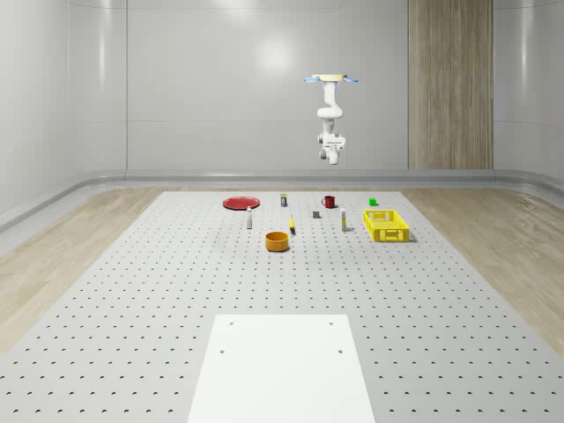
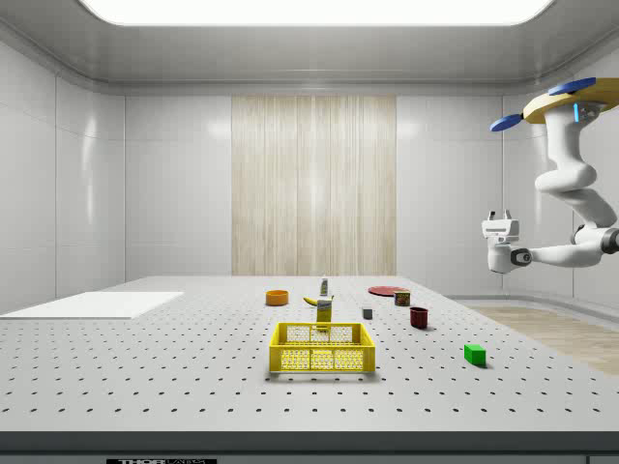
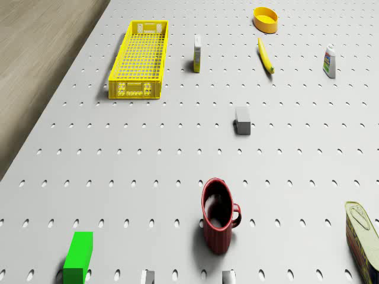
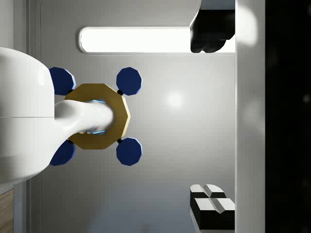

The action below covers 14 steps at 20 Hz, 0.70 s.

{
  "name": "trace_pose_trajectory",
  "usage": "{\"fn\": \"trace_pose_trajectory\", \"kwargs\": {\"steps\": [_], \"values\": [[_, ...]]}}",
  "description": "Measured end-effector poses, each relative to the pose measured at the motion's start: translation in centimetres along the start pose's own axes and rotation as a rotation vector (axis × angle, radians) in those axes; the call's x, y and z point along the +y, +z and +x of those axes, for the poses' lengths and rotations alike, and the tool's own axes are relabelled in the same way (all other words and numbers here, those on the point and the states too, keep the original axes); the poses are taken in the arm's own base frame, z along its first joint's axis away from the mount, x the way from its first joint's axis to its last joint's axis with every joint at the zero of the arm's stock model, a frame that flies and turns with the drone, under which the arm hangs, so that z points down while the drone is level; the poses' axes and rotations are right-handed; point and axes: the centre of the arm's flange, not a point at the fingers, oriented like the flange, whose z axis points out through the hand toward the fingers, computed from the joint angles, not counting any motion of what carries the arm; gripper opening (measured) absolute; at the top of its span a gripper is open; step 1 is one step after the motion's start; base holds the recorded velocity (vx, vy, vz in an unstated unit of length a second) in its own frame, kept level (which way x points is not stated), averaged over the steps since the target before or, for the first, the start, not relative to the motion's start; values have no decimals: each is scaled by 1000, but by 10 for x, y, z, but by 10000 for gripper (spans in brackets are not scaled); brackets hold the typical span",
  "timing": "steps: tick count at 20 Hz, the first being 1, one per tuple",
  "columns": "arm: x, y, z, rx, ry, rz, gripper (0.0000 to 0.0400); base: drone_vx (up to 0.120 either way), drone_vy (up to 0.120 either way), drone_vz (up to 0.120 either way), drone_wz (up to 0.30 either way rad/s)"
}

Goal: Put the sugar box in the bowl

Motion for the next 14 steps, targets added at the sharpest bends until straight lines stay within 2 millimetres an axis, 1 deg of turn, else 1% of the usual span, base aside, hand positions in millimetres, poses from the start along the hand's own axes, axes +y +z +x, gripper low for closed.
{"fn": "trace_pose_trajectory", "kwargs": {"steps": [6, 11, 14], "values": [[3, -43, -2, 3, 0, 3, 400, 0, 0, 0, 0], [1, -71, -1, 6, 0, 6, 400, 0, 0, 0, 0], [1, -81, -1, 8, 0, 8, 400, 0, -93, 0, 0]]}}
